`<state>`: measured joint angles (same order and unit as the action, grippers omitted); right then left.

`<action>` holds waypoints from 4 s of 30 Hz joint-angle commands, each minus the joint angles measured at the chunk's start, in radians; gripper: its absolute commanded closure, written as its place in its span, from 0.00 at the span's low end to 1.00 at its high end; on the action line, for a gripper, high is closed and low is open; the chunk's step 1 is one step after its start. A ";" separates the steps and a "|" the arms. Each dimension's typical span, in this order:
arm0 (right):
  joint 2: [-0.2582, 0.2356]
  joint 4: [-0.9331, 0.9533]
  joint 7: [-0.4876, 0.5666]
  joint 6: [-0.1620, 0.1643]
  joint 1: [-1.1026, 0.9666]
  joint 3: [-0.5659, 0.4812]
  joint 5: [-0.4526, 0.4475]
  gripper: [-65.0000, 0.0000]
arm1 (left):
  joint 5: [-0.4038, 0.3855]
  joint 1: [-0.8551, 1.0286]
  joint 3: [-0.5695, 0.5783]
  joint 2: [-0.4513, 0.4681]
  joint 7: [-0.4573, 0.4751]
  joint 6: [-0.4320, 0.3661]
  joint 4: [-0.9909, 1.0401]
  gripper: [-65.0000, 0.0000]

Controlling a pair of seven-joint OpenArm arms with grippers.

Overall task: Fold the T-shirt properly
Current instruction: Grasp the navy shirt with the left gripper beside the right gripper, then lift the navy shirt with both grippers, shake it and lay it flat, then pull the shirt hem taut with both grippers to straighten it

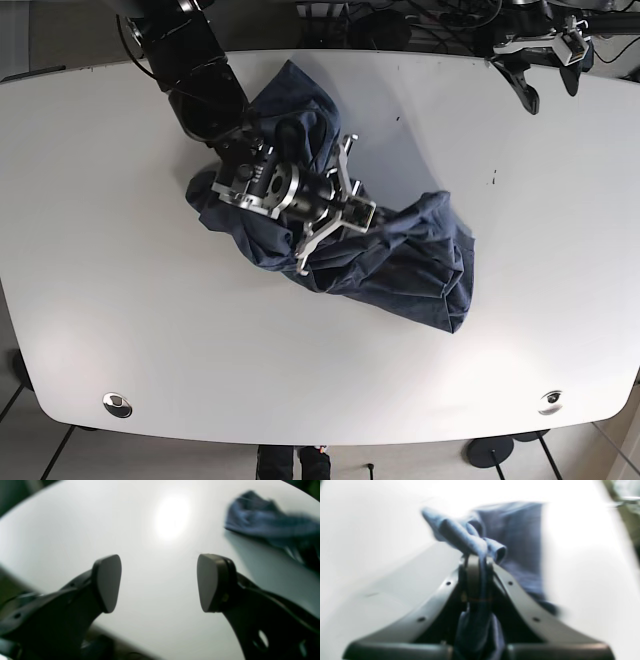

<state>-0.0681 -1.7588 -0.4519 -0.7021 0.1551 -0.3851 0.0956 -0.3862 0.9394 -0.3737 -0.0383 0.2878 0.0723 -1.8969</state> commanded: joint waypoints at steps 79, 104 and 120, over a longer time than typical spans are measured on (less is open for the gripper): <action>-0.157 0.259 -0.338 0.101 0.409 0.863 -0.214 0.97 | 0.596 -1.250 -0.124 0.156 -1.091 0.626 0.015 1.00; -0.080 0.597 -0.281 0.112 0.114 0.751 -0.462 0.17 | 0.596 -0.721 -0.336 0.091 -0.862 0.626 0.001 1.00; 0.061 0.980 -0.020 0.112 0.249 0.750 -0.267 0.45 | 0.596 -0.702 -0.334 0.097 -0.862 0.626 0.004 1.00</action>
<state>-0.0017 -0.7834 -0.4152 -0.6102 0.4053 0.3656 -0.2115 0.2165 0.2409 -0.7059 0.0452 -0.5957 0.7071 -1.8755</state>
